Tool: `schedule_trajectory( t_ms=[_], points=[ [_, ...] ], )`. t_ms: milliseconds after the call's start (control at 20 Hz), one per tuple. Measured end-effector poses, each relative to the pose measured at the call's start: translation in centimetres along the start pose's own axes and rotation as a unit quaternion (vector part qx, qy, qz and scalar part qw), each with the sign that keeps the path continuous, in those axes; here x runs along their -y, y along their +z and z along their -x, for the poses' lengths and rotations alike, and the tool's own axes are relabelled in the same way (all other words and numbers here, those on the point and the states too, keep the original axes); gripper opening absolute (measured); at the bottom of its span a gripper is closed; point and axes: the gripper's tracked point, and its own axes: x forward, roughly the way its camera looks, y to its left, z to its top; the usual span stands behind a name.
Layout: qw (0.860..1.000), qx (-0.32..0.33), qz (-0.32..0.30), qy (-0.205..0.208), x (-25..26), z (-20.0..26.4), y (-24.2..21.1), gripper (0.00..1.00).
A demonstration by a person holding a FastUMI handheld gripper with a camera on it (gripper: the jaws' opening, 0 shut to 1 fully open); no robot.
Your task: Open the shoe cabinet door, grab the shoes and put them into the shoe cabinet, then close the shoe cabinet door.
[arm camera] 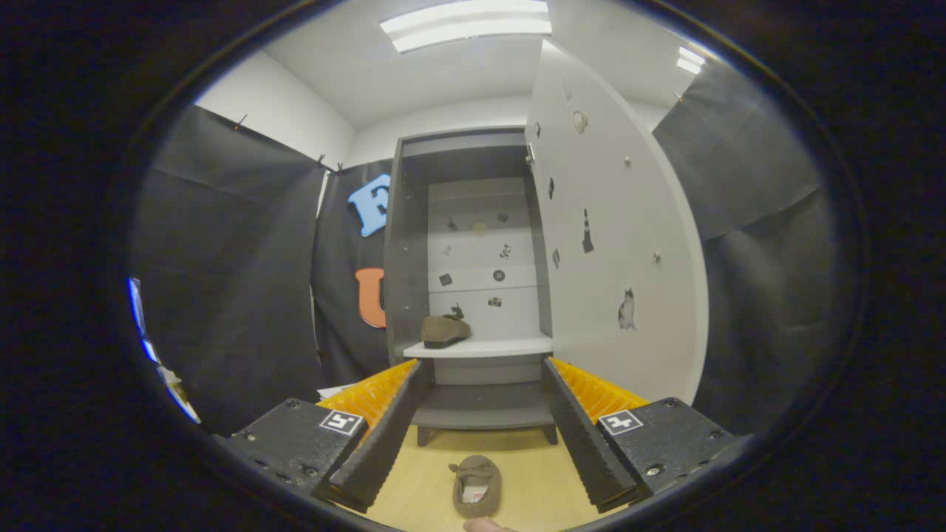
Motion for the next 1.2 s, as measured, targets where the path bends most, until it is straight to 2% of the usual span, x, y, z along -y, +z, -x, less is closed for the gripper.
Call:
schedule_trajectory(
  t_ms=[200, 350, 550, 750, 800, 850, 950, 1100, 1200],
  points=[
    [0.999, -0.033, 0.03, 0.006, -1.3, -3.4, -8.5, 1.0],
    [0.994, -0.088, 0.06, 0.007, -1.9, -5.0, -15.5, 1.0],
    [0.982, -0.179, 0.052, 0.019, -2.8, -5.7, -23.5, 1.0],
    [0.967, -0.249, 0.047, 0.018, -3.0, -6.2, -29.3, 0.97],
    [0.962, -0.269, 0.045, 0.016, -3.0, -6.5, -30.7, 0.94],
    [0.959, -0.279, 0.051, 0.013, -2.8, -6.9, -31.4, 0.82],
    [0.959, -0.274, 0.069, 0.011, -2.5, -8.7, -31.6, 0.67],
    [0.949, -0.31, 0.054, 0.01, -2.1, -10.6, -34.2, 0.45],
    [0.945, -0.325, 0.017, 0.018, -2.5, -10.8, -34.6, 0.27]
  ],
)
